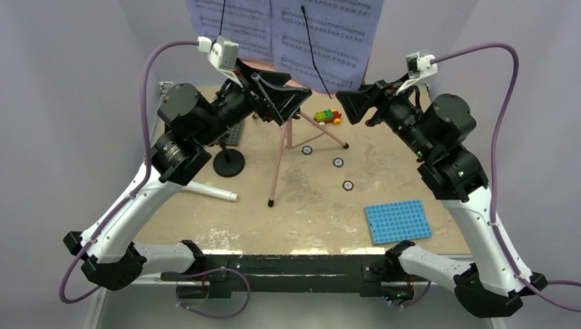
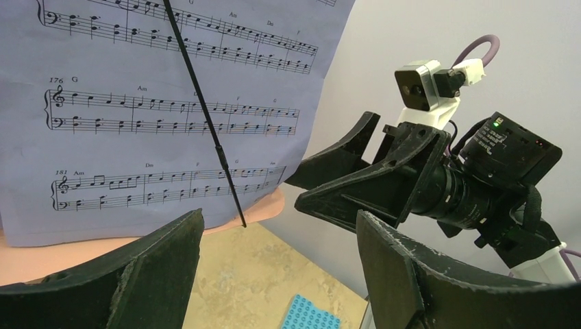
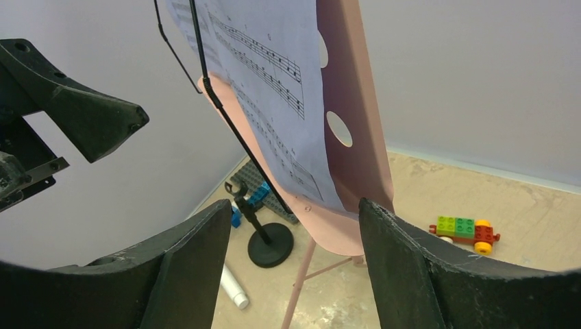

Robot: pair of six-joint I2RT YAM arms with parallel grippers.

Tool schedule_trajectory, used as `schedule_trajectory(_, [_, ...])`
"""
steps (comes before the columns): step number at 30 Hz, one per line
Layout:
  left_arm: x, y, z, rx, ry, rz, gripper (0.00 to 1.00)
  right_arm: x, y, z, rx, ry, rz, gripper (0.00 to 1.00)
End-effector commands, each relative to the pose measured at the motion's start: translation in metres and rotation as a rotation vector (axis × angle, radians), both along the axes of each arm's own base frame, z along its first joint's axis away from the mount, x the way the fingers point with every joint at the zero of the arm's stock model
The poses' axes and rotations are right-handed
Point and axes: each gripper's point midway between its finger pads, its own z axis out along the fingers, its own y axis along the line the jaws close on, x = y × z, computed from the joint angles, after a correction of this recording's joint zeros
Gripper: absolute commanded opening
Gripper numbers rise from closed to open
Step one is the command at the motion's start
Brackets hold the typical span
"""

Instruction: Pack up the instrument practice props

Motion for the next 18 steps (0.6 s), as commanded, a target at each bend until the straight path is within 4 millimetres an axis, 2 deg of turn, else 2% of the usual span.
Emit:
schedule_trajectory(1, [-0.006, 0.004, 0.023, -0.050, -0.034, -0.018, 0.85, 0.001, -0.010, 0.022, 0.011, -0.074, -0.046, 0.73])
schedule_trajectory(14, [-0.006, 0.004, 0.025, -0.051, -0.039, -0.018, 0.85, 0.006, -0.003, 0.023, 0.003, -0.087, -0.025, 0.75])
schedule_trajectory(18, [-0.007, 0.004, 0.025, -0.053, -0.040, -0.023, 0.85, 0.004, 0.001, 0.030, 0.019, -0.108, 0.002, 0.71])
